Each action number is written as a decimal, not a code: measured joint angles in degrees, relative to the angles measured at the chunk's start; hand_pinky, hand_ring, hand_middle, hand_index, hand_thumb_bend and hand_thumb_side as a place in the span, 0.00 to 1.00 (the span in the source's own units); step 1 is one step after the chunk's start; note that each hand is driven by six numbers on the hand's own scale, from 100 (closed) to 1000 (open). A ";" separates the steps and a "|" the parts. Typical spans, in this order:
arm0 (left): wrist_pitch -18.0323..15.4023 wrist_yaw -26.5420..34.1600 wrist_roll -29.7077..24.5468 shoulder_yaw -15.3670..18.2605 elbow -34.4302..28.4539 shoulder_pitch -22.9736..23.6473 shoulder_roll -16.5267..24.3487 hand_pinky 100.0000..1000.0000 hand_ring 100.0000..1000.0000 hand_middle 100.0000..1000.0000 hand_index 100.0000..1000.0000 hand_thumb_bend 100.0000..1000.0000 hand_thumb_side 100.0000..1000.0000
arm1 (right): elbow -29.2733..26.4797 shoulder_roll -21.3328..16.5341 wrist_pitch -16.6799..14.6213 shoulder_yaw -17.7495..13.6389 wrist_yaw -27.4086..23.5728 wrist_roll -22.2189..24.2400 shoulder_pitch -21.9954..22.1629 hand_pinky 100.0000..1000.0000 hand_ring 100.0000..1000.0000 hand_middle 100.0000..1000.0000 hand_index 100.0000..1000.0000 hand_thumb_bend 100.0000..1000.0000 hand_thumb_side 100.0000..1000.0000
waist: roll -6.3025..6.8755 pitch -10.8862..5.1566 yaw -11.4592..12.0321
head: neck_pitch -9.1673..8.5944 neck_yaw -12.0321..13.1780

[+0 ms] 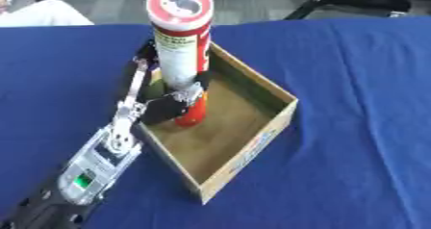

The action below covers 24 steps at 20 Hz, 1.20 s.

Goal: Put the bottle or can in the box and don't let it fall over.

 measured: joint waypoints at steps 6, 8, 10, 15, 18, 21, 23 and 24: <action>0.26 -2.44 -2.70 -0.67 0.03 0.51 0.00 1.00 0.92 1.00 0.93 0.11 0.50 | 0.00 0.03 -0.10 -0.24 -0.22 -0.43 0.09 0.81 0.61 0.86 0.53 0.00 0.55 | -0.20 -0.01 0.06 | 0.29 -0.02; 0.63 -3.63 -4.18 -0.75 0.20 0.72 0.00 1.00 0.94 1.00 0.94 0.13 0.61 | 0.00 0.04 -0.19 -0.34 -0.41 -0.57 0.18 0.81 0.61 0.86 0.53 0.00 0.55 | -0.20 -0.05 0.09 | 0.42 -0.02; 1.22 -4.99 -5.79 -0.80 0.52 1.00 0.02 1.00 0.98 1.00 0.97 0.11 0.69 | 0.00 0.04 -0.29 -0.34 -0.47 -0.74 0.30 0.81 0.61 0.86 0.53 0.00 0.55 | -0.23 -0.17 0.15 | 0.44 -0.03; 3.52 -8.33 -9.95 -1.05 1.06 1.34 0.03 1.00 1.00 1.00 0.99 0.18 0.72 | 0.00 0.09 -0.41 -0.34 -0.50 -0.87 0.52 0.81 0.61 0.86 0.53 0.00 0.55 | -0.55 -0.59 0.17 | 0.45 -0.03; 4.99 -9.70 -12.37 -0.97 0.92 1.36 0.03 1.00 1.00 1.00 1.00 0.10 0.71 | 0.00 0.31 -0.50 -0.34 -0.52 -0.96 0.55 0.81 0.61 0.86 0.53 0.00 0.55 | -0.56 -0.97 0.19 | 0.46 -0.03; 5.98 -10.10 -14.62 -0.69 0.33 1.54 0.03 1.00 1.00 1.00 1.00 0.00 0.36 | 0.00 0.47 -0.52 -0.34 -0.54 -0.98 0.62 0.81 0.61 0.85 0.53 0.00 0.55 | -0.57 -1.08 0.30 | 0.46 -0.03; 6.66 -10.25 -15.79 -0.68 -0.04 1.90 0.03 1.00 1.00 1.00 0.99 0.00 0.00 | 0.00 0.47 -0.53 -0.34 -0.54 -0.99 0.89 0.81 0.60 0.85 0.53 0.00 0.55 | -0.57 -1.25 0.38 | 0.46 -0.03; 7.08 -10.26 -16.26 -0.68 -0.10 2.06 0.03 1.00 1.00 1.00 1.00 0.00 0.00 | 0.00 0.47 -0.54 -0.34 -0.54 -1.00 1.02 0.81 0.60 0.85 0.53 0.00 0.55 | -0.57 -1.30 0.41 | 0.46 -0.03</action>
